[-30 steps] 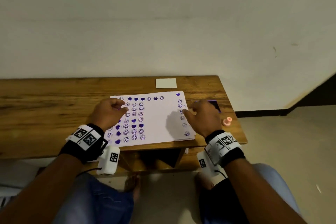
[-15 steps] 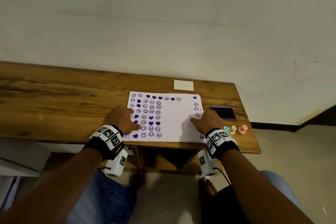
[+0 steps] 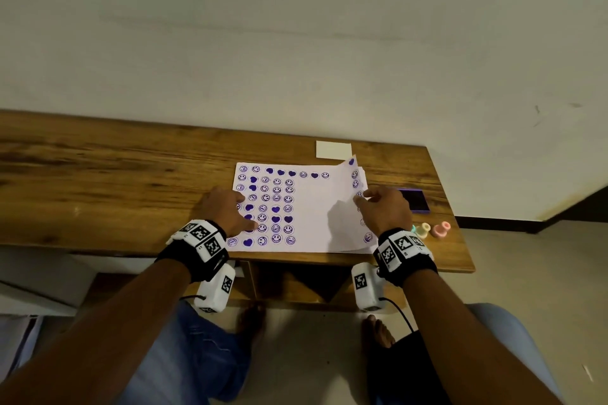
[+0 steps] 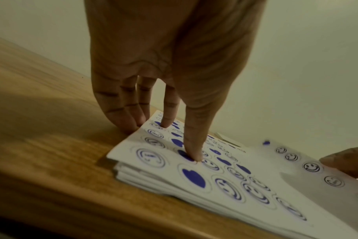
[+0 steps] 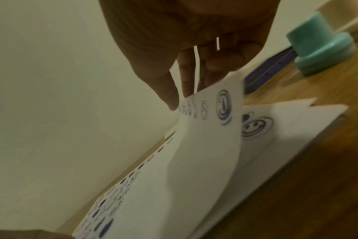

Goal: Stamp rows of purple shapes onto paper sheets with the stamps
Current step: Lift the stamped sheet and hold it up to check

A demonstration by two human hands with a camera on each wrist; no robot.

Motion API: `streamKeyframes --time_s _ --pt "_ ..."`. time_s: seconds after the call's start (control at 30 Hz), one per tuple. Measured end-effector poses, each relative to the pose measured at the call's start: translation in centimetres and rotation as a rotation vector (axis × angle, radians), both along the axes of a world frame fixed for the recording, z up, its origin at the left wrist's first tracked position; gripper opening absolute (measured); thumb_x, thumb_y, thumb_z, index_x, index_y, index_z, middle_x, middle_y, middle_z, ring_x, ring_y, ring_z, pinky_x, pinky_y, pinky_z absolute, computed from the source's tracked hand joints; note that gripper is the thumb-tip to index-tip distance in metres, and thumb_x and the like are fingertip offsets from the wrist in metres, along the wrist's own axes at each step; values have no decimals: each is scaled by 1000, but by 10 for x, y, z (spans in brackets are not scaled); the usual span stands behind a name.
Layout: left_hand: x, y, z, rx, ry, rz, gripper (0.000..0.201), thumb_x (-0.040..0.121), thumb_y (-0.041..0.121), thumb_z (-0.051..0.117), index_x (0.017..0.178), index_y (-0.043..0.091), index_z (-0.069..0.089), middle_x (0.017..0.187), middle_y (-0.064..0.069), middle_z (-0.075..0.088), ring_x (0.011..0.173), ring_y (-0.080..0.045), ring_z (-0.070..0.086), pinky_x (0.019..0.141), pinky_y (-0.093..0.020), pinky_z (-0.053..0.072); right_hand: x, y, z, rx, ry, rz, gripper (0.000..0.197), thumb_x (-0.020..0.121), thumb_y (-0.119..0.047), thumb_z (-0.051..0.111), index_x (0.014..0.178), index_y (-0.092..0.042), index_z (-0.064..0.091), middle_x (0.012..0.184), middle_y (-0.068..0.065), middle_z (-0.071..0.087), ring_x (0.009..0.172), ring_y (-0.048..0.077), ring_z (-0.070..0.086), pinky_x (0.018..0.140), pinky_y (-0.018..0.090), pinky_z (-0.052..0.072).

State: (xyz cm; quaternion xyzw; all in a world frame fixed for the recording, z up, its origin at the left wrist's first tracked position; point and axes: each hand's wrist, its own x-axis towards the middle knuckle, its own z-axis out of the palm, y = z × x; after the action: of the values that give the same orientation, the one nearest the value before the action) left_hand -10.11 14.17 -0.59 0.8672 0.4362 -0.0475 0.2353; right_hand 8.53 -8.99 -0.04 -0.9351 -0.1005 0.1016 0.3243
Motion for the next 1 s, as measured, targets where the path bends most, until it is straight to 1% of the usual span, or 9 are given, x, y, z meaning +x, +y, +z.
streamKeyframes --time_s 0.13,0.27,0.37,0.47,0.57,0.63,0.77,0.9,1.0 --pt "-1 0 1 1 5 -9 83 55 47 89 128 21 59 137 -7 47 123 -29 51 101 -42 45 6 -1 3 174 82 2 13 82 -27 80 93 -26 74 87 -3 76 81 17 73 83 37 59" --pt "-3 0 4 11 45 -73 84 60 53 84 133 21 56 141 -8 46 126 -28 50 103 -41 45 11 -6 9 229 168 51 22 82 -19 82 103 -17 77 89 0 78 81 19 75 84 40 62" --pt "-6 1 9 -14 47 -115 83 64 59 78 134 21 55 142 -7 46 126 -27 50 104 -40 44 12 -11 24 295 194 123 9 83 -11 80 87 -18 75 84 2 77 76 20 72 78 39 61" --pt "-9 4 20 -78 -4 -96 69 76 56 70 132 18 56 141 -5 52 124 -26 53 102 -37 44 8 -17 49 395 214 196 18 86 -1 75 78 -16 70 86 11 76 77 24 71 74 40 60" --pt "-11 9 36 -185 -213 -52 49 89 40 64 130 16 55 131 -5 60 108 -26 60 89 -33 47 2 -26 81 595 320 225 16 90 4 68 80 -8 69 74 8 75 59 16 70 49 23 54" --pt "-13 11 50 -389 -454 63 42 92 30 61 132 17 52 131 -5 60 100 -19 57 78 -29 45 2 -33 96 712 343 234 16 90 3 67 79 -8 70 71 4 76 57 12 69 50 22 54" --pt "-17 14 82 -677 -765 213 17 96 23 55 111 18 61 126 -4 63 107 -20 61 98 -44 47 6 -43 120 826 360 200 12 87 1 69 86 -10 75 75 4 75 59 12 67 55 21 54" --pt "-18 22 117 -608 -1041 268 10 91 10 62 98 12 68 105 -14 71 73 -7 70 61 -19 56 15 -50 140 900 382 124 17 83 1 72 76 -14 74 71 4 65 55 12 58 53 21 50" --pt "-18 23 147 -438 -1078 206 13 90 9 63 101 8 70 93 -6 73 75 -10 71 66 -20 57 20 -52 154 886 329 141 20 81 2 71 72 -15 72 66 2 64 54 11 51 58 23 44"
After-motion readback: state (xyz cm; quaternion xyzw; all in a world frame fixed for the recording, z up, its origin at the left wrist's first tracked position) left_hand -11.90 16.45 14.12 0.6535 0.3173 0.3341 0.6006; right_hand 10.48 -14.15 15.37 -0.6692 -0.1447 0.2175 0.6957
